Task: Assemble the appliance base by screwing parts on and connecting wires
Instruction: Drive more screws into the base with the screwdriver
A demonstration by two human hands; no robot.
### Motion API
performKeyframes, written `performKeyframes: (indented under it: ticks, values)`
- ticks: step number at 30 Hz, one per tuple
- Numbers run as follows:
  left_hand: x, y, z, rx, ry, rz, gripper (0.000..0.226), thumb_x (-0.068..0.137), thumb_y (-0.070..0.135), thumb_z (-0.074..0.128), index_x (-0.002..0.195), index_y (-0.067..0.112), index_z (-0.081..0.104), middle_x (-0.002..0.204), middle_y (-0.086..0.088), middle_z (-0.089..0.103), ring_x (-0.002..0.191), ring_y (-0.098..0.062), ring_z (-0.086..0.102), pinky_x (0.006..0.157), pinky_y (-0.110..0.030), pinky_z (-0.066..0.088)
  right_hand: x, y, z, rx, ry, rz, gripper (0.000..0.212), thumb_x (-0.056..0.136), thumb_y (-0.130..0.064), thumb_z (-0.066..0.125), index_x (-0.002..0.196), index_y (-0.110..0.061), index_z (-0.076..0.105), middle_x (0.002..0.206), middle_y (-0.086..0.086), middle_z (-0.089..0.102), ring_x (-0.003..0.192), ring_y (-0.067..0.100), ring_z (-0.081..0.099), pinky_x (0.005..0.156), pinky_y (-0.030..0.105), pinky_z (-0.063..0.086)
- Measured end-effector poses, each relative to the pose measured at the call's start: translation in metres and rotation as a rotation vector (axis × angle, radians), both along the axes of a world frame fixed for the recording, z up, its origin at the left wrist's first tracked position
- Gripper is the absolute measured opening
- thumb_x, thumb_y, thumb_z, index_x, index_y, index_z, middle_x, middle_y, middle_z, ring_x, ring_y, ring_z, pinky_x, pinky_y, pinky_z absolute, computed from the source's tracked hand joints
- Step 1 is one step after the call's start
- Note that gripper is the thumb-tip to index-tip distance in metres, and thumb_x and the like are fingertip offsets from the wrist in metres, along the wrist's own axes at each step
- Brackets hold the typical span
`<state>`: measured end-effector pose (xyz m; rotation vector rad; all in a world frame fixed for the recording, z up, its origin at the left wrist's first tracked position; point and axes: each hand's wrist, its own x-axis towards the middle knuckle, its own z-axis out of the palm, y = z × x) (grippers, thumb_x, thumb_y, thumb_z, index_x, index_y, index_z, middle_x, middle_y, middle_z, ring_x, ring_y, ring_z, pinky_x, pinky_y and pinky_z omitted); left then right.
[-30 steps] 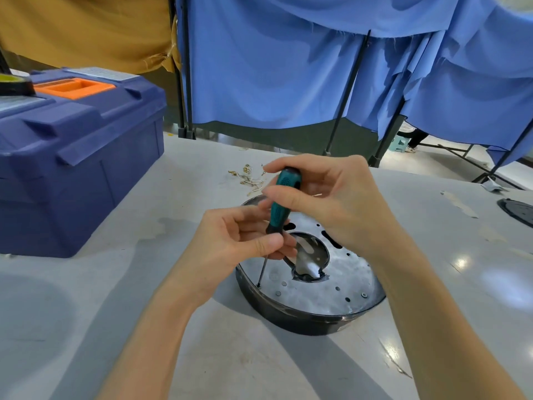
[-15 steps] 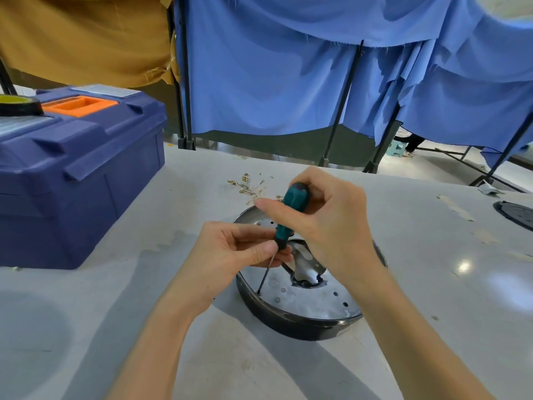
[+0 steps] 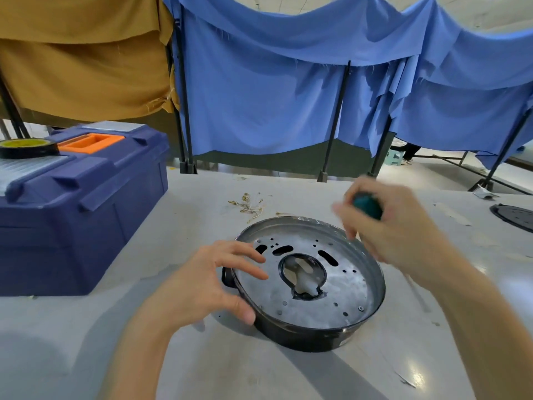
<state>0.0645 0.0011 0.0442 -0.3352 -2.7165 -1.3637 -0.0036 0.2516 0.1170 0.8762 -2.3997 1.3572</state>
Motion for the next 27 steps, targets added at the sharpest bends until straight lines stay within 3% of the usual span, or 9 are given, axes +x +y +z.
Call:
performKeyframes:
  ticks: [3, 7, 9, 11, 14, 18, 20, 23, 27]
  values:
    - [0.001, 0.006, -0.007, -0.178, -0.080, 0.027, 0.052, 0.050, 0.019, 0.094, 0.082, 0.053, 0.071, 0.117, 0.041, 0.053, 0.129, -0.005, 0.033, 0.106, -0.036, 0.035, 0.011, -0.011, -0.020, 0.420, -0.106, 0.138, 0.031, 0.068, -0.044, 0.085, 0.071, -0.020, 0.066, 0.062, 0.002, 0.061, 0.049, 0.002, 0.044, 0.049, 0.016, 0.037]
    - [-0.003, 0.014, -0.014, -0.248, -0.022, 0.030, 0.050, 0.061, 0.018, 0.090, 0.060, 0.060, 0.063, 0.114, 0.046, 0.050, 0.124, 0.001, 0.028, 0.098, -0.011, 0.013, 0.021, -0.027, -0.044, 0.759, -0.186, 0.258, 0.048, 0.058, -0.059, 0.085, 0.083, -0.022, 0.067, 0.071, -0.006, 0.060, 0.056, 0.002, 0.045, 0.051, 0.016, 0.035]
    - [-0.005, 0.015, -0.016, -0.236, -0.005, 0.041, 0.054, 0.062, 0.014, 0.090, 0.054, 0.060, 0.062, 0.110, 0.042, 0.055, 0.120, 0.006, 0.031, 0.100, -0.012, 0.014, 0.023, -0.029, -0.046, 0.824, -0.154, 0.304, 0.049, 0.060, -0.057, 0.085, 0.080, -0.016, 0.065, 0.064, -0.005, 0.050, 0.055, 0.006, 0.041, 0.053, 0.023, 0.034]
    - [-0.004, 0.016, -0.016, -0.190, -0.016, 0.052, 0.053, 0.061, 0.010, 0.089, 0.055, 0.057, 0.065, 0.107, 0.034, 0.059, 0.116, 0.003, 0.035, 0.105, -0.026, 0.025, 0.025, -0.032, -0.048, 0.862, -0.098, 0.318, 0.041, 0.072, -0.045, 0.081, 0.067, -0.013, 0.056, 0.058, -0.002, 0.038, 0.053, 0.011, 0.035, 0.052, 0.030, 0.032]
    - [-0.006, 0.016, -0.015, -0.140, -0.005, 0.042, 0.040, 0.059, 0.009, 0.089, 0.063, 0.045, 0.073, 0.101, 0.031, 0.062, 0.111, 0.004, 0.041, 0.103, -0.038, 0.033, 0.031, -0.036, -0.045, 0.927, -0.015, 0.289, 0.046, 0.085, -0.034, 0.069, 0.055, -0.022, 0.036, 0.059, -0.002, 0.035, 0.058, 0.009, 0.034, 0.057, 0.033, 0.033]
    - [-0.008, 0.016, -0.013, -0.064, 0.048, 0.055, 0.040, 0.054, 0.006, 0.091, 0.068, 0.041, 0.076, 0.100, 0.028, 0.065, 0.108, 0.000, 0.045, 0.095, -0.029, 0.038, 0.031, -0.033, -0.035, 0.891, -0.008, 0.284, 0.042, 0.086, -0.032, 0.068, 0.058, -0.019, 0.039, 0.062, 0.000, 0.037, 0.058, 0.007, 0.037, 0.058, 0.033, 0.034]
    - [-0.008, 0.016, -0.012, -0.087, 0.072, 0.051, 0.053, 0.049, 0.012, 0.094, 0.086, 0.046, 0.075, 0.106, 0.030, 0.061, 0.112, 0.003, 0.042, 0.099, -0.028, 0.035, 0.031, -0.031, -0.030, 0.881, 0.006, 0.279, 0.042, 0.086, -0.033, 0.069, 0.058, -0.020, 0.041, 0.060, -0.002, 0.036, 0.061, 0.003, 0.041, 0.059, 0.033, 0.036]
    - [-0.007, 0.018, -0.011, -0.141, 0.108, 0.038, 0.097, 0.039, 0.023, 0.097, 0.123, 0.050, 0.056, 0.132, 0.037, 0.039, 0.132, 0.002, 0.027, 0.114, -0.037, 0.023, 0.029, -0.027, -0.019, 0.865, 0.035, 0.239, 0.029, 0.086, -0.036, 0.070, 0.066, -0.018, 0.058, 0.063, -0.006, 0.049, 0.064, 0.009, 0.047, 0.068, 0.038, 0.047]
    - [-0.011, 0.035, -0.011, -0.300, 0.241, 0.063, 0.125, 0.035, 0.037, 0.096, 0.137, 0.047, 0.024, 0.149, 0.035, 0.010, 0.144, 0.002, 0.002, 0.120, -0.038, 0.003, 0.022, -0.023, -0.001, 0.825, 0.088, 0.177, 0.032, 0.084, -0.042, 0.072, 0.072, -0.014, 0.062, 0.064, -0.003, 0.055, 0.061, 0.013, 0.049, 0.063, 0.035, 0.050]
